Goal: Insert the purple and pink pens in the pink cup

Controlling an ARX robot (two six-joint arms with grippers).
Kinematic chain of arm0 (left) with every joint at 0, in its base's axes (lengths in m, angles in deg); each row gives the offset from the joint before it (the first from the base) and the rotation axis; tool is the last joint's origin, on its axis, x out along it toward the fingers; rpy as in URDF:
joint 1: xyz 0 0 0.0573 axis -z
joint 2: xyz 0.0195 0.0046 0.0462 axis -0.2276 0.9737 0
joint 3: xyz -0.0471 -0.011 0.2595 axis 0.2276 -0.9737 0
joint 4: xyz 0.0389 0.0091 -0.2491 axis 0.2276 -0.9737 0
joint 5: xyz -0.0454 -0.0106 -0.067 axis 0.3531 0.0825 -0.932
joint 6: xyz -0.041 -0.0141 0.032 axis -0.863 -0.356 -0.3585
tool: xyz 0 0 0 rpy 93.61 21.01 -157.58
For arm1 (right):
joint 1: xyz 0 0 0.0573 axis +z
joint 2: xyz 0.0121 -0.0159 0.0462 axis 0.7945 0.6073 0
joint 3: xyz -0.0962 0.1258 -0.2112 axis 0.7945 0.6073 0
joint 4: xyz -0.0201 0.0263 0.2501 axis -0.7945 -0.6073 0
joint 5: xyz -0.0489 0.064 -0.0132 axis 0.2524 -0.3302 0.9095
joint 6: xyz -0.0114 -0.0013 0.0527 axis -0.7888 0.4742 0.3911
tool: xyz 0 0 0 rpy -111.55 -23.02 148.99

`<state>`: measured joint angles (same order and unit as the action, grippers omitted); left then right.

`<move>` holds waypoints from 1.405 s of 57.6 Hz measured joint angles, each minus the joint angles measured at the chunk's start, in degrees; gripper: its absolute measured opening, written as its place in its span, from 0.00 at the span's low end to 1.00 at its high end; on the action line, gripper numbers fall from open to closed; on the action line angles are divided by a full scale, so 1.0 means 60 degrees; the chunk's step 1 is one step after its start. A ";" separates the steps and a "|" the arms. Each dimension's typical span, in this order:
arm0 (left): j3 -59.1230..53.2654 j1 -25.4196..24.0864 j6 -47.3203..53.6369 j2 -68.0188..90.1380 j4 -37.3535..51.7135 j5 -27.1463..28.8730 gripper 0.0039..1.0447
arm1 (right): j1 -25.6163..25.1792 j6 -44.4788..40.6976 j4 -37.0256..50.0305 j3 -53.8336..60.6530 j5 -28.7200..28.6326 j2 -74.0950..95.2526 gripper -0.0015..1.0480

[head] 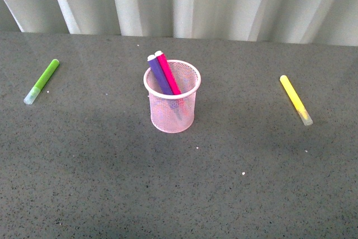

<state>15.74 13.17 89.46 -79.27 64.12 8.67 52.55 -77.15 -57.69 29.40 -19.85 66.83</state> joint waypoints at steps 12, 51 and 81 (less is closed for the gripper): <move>0.0000 0.0000 0.0000 0.0000 0.0000 0.0000 0.94 | 0.0000 0.0000 -0.0561 0.0000 0.0000 -0.0557 0.03; 0.0000 0.0000 0.0000 0.0000 0.0000 -0.0004 0.94 | 0.0000 0.0000 -0.2310 0.0000 0.0004 -0.2240 0.31; 0.0000 0.0000 0.0000 0.0000 0.0000 0.0000 0.94 | 0.0000 0.0011 -0.2310 0.0000 0.0004 -0.2240 0.93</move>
<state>15.74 13.17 89.46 -79.27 64.12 8.67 52.55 -77.08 -71.55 29.40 -19.83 53.39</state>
